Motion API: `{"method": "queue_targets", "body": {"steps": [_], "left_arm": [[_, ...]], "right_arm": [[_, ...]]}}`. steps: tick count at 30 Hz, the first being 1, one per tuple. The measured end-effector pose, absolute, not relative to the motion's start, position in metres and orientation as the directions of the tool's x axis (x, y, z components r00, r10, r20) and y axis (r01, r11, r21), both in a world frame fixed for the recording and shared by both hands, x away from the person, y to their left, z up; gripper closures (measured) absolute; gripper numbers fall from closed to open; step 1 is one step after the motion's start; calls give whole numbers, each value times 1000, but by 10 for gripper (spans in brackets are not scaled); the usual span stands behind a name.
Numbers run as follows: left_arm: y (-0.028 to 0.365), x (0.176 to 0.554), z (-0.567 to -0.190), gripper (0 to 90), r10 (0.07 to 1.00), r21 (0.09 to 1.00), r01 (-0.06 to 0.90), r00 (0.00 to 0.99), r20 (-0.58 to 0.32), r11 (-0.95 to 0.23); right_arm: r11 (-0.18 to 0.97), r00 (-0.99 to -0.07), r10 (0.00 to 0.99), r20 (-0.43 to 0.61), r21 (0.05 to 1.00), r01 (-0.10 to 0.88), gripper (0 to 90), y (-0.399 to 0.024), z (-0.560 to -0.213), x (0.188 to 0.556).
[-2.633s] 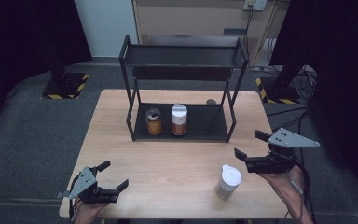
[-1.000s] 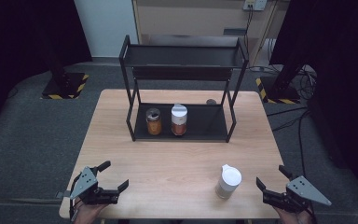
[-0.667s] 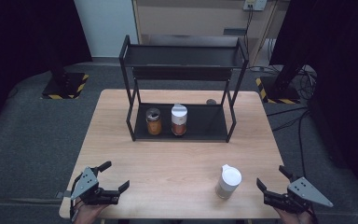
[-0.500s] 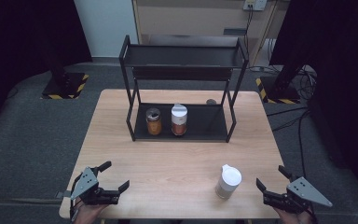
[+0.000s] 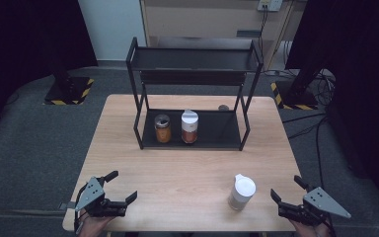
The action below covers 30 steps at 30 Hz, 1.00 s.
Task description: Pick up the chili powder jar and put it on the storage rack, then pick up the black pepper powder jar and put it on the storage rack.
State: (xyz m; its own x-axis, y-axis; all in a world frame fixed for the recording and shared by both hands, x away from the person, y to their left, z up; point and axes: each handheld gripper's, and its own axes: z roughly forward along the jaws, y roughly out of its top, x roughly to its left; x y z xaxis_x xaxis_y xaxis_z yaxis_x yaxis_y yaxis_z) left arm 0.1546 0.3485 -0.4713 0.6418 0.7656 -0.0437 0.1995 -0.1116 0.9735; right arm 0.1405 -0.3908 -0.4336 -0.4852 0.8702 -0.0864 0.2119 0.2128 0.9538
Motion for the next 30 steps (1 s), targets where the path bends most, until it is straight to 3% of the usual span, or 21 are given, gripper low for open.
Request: {"method": "queue_targets", "body": {"steps": [30], "left_arm": [[349, 154, -472, 0, 771, 974, 203, 635, -51, -102]], "right_arm": [[170, -505, 862, -42, 963, 210, 52, -390, -415, 140]]}}
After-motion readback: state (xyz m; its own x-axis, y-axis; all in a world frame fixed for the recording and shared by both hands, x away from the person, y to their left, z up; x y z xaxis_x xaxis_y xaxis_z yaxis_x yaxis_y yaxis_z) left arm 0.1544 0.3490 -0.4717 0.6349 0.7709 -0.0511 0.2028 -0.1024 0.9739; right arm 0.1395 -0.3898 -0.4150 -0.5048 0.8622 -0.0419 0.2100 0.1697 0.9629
